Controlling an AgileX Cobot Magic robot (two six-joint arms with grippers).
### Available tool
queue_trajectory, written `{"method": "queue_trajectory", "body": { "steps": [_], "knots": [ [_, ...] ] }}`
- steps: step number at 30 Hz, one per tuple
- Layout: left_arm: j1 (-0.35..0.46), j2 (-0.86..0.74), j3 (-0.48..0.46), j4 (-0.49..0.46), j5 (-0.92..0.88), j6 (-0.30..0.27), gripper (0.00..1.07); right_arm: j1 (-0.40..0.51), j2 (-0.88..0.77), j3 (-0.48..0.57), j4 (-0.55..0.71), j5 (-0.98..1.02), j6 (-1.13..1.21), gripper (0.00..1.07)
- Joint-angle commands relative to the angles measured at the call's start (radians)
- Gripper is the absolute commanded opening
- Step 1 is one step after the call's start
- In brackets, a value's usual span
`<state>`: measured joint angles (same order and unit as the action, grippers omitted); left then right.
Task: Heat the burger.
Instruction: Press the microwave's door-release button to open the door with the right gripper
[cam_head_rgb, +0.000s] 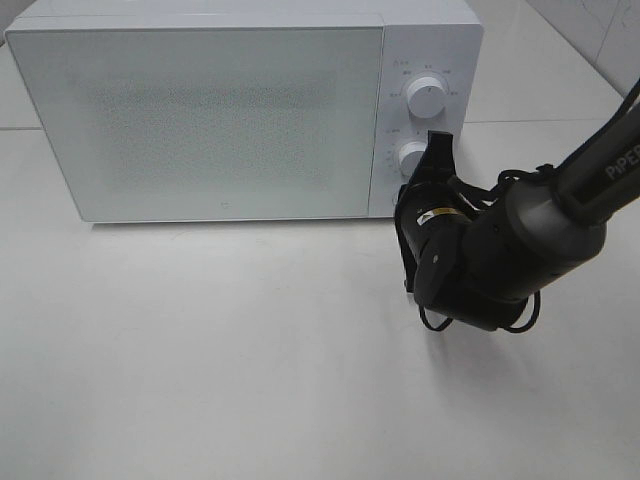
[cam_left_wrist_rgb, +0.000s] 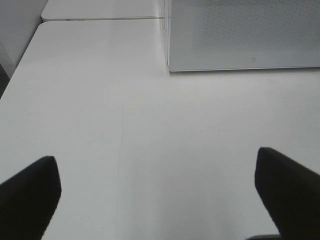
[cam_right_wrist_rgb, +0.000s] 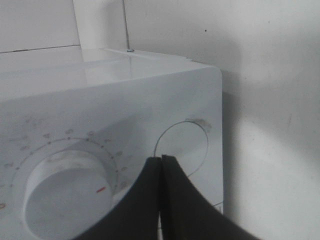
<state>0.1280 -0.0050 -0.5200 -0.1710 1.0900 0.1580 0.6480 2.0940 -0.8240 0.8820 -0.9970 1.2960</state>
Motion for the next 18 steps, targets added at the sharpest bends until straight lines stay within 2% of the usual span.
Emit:
{"method": "queue_trajectory", "body": {
  "steps": [1,18],
  "knots": [
    [-0.004,-0.017,0.003,-0.002,-0.016,-0.007,0.98,-0.006,0.018,-0.018,-0.001,0.022,-0.015,0.0],
    [-0.004,-0.017,0.003,-0.002,-0.016,-0.007,0.98,-0.049,0.073,-0.11,-0.002,0.028,-0.046,0.0]
  ]
}}
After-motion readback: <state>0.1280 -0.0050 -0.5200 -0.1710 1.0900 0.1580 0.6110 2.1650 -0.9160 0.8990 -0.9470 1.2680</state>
